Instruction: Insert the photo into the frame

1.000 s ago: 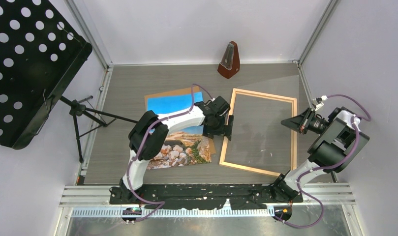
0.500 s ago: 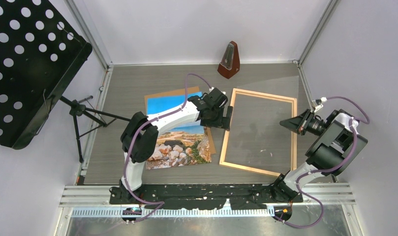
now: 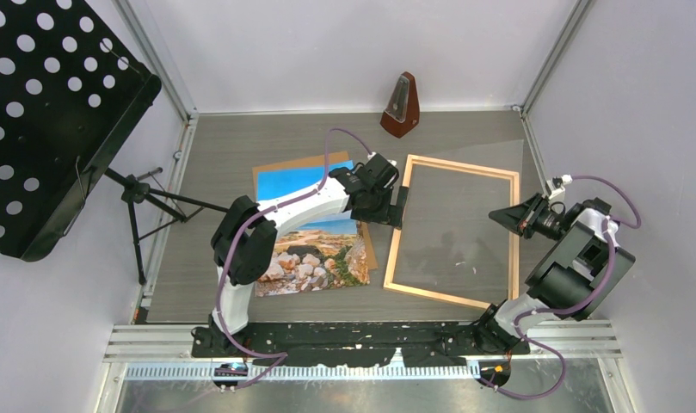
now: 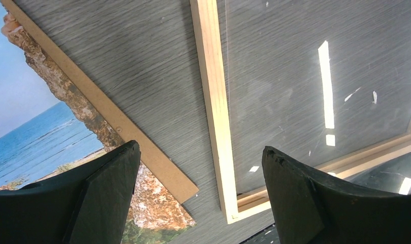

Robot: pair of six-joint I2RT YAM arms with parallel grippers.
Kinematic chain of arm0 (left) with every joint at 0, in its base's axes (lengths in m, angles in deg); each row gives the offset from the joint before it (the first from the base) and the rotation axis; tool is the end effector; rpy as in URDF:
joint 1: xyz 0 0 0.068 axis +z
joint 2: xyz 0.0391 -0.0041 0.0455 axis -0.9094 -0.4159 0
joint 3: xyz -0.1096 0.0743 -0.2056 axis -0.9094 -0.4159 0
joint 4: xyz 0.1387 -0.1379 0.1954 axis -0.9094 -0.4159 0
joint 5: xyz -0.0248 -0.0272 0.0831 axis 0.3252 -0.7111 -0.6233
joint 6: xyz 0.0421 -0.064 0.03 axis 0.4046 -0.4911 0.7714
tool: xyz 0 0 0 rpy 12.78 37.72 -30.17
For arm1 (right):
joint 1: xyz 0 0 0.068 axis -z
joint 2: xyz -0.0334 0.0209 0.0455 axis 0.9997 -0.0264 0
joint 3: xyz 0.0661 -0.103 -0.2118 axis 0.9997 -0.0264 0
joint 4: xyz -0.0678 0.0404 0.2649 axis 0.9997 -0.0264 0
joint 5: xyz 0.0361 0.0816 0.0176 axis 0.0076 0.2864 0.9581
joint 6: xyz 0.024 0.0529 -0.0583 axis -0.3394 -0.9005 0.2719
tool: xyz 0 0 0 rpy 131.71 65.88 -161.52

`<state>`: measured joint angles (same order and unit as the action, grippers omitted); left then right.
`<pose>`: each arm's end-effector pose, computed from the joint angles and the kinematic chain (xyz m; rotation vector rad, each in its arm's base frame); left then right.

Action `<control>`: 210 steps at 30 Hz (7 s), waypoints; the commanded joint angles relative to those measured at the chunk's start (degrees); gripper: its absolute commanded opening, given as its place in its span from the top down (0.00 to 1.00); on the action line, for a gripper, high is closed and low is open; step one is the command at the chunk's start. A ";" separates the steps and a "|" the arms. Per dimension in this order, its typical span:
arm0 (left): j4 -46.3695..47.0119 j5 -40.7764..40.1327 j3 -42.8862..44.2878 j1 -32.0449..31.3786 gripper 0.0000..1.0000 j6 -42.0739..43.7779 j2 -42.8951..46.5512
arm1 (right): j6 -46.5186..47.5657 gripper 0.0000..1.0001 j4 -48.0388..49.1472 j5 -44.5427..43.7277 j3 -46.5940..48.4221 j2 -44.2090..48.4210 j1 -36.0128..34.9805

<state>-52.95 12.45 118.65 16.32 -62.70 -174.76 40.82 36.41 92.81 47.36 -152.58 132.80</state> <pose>0.2957 -0.3473 0.1627 0.3488 2.6759 -0.5783 0.2380 -0.1358 0.1484 0.4303 2.0322 1.3147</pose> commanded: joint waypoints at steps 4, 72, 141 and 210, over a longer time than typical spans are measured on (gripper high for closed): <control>1.57 -0.14 1.87 0.06 0.11 1.64 1.94 | -3.93 0.94 2.31 2.01 1.02 1.41 -0.27; 3.34 0.56 0.71 0.06 0.11 2.33 -0.63 | -1.95 0.94 8.44 -6.86 1.06 -2.44 -1.68; 3.80 0.76 0.34 0.06 0.13 2.31 -1.62 | 7.69 0.94 -0.57 -11.75 5.03 -5.07 -4.07; 4.08 -0.17 0.21 0.06 0.13 3.14 -1.19 | 5.89 0.94 -6.11 -4.89 5.29 -7.87 -2.91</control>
<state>-50.59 13.46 118.47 16.32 -60.69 -177.04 46.22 32.35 85.64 51.41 -161.62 129.55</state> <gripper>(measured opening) 0.867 0.065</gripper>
